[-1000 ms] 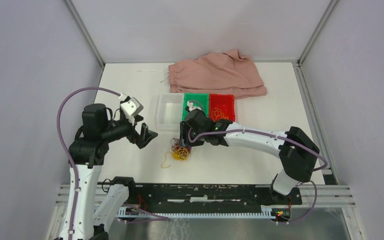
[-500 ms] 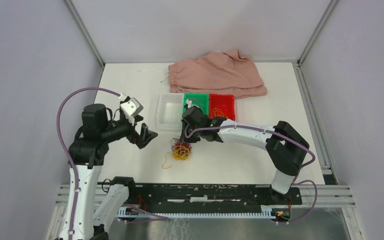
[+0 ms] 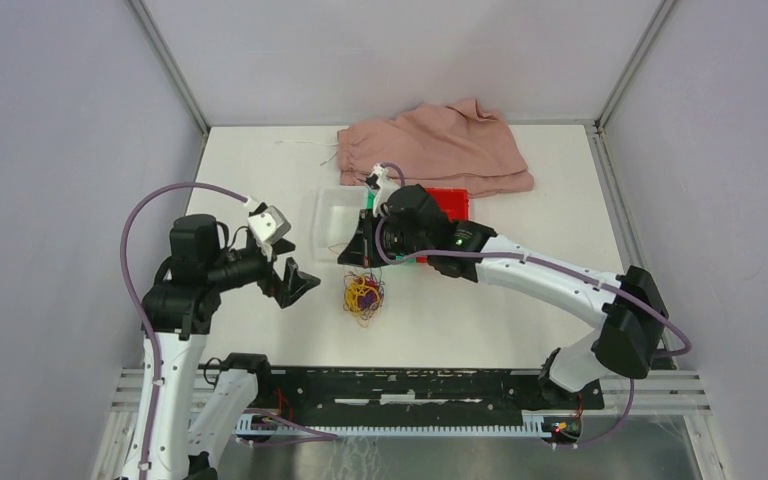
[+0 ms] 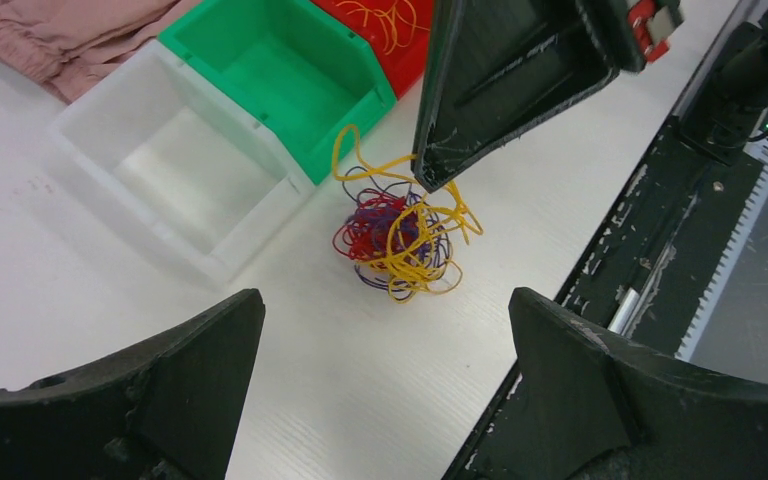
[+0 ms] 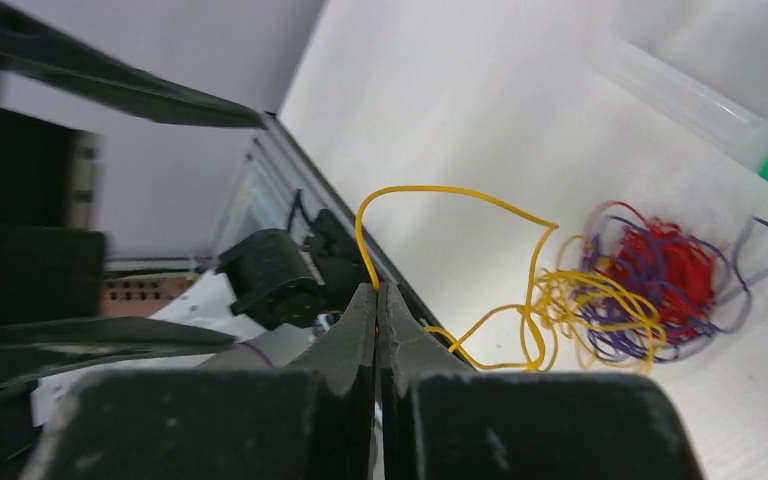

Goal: Untangle the cables

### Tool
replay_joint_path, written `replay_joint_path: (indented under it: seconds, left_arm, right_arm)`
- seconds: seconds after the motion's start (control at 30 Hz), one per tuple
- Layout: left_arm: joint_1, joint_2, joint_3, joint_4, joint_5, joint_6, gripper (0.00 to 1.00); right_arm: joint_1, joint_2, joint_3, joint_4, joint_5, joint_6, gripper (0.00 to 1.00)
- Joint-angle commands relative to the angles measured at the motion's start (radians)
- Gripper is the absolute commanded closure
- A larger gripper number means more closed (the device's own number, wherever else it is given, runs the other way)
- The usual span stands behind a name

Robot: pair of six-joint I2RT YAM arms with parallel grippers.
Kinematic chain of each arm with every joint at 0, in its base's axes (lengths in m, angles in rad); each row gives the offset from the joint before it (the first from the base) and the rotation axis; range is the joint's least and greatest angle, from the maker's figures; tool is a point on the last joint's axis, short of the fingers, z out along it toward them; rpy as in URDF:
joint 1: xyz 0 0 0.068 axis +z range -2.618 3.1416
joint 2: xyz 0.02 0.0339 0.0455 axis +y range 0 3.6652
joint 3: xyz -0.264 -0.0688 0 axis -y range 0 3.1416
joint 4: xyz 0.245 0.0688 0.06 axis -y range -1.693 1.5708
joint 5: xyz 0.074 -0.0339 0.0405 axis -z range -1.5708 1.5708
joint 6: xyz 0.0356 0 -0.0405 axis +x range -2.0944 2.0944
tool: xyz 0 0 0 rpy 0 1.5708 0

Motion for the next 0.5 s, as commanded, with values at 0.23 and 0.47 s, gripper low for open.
replay_joint_path:
  seconds: [0.23, 0.47]
  left_arm:
    - [0.0, -0.096, -0.074, 0.163, 0.165, -0.078, 0.01]
    - [-0.001, -0.088, -0.061, 0.265, 0.217, -0.201, 0.12]
  right_arm:
    - [-0.001, -0.034, 0.175, 0.298, -0.271, 0.092, 1.0]
    - [0.004, -0.027, 0.25, 0.285, -0.264, 0.067, 1.0]
